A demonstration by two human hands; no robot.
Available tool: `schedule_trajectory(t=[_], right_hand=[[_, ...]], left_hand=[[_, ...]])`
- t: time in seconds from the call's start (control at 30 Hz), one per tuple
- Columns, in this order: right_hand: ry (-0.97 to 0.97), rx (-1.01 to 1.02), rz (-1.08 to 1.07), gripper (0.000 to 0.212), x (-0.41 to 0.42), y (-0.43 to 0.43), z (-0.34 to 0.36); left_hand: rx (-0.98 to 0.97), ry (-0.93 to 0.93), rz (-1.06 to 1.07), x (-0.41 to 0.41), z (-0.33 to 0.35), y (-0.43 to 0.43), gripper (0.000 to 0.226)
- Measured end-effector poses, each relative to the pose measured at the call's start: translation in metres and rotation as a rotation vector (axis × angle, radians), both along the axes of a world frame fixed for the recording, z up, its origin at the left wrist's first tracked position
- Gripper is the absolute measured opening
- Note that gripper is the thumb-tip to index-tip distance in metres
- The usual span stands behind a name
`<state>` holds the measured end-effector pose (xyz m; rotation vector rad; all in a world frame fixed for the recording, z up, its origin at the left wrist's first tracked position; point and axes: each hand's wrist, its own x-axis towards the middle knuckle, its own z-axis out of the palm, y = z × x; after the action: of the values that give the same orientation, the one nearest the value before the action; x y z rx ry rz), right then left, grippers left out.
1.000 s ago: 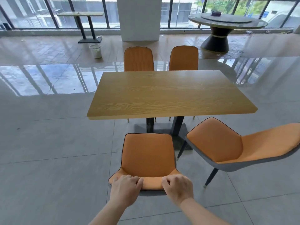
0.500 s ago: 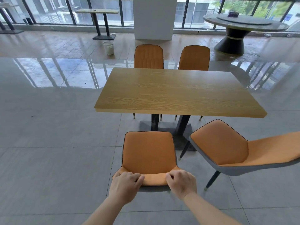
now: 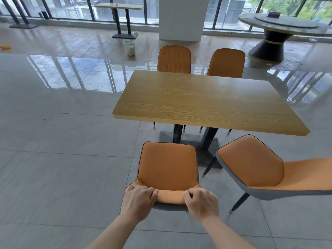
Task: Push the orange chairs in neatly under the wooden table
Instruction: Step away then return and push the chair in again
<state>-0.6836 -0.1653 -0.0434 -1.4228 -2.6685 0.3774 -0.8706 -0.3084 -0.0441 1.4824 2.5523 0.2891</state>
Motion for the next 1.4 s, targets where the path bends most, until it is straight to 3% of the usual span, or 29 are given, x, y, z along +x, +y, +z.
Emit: schedule_trajectory(t=[0.4,0.6,1.4], right_hand=[[-0.024,-0.006,-0.1,0.039,-0.003,-0.02,-0.006],[-0.028,0.004,-0.063,0.037,-0.001,-0.017,-0.001],[-0.016,-0.037,-0.093,0.037,-0.006,-0.03,-0.003]], left_hand=[[-0.048,-0.015,-0.049,-0.007,0.002,-0.008,0.062],[-0.09,-0.043,-0.092,-0.011,0.009,-0.007,0.045],[-0.033,-0.004,-0.024,-0.009,0.001,-0.023,0.071]])
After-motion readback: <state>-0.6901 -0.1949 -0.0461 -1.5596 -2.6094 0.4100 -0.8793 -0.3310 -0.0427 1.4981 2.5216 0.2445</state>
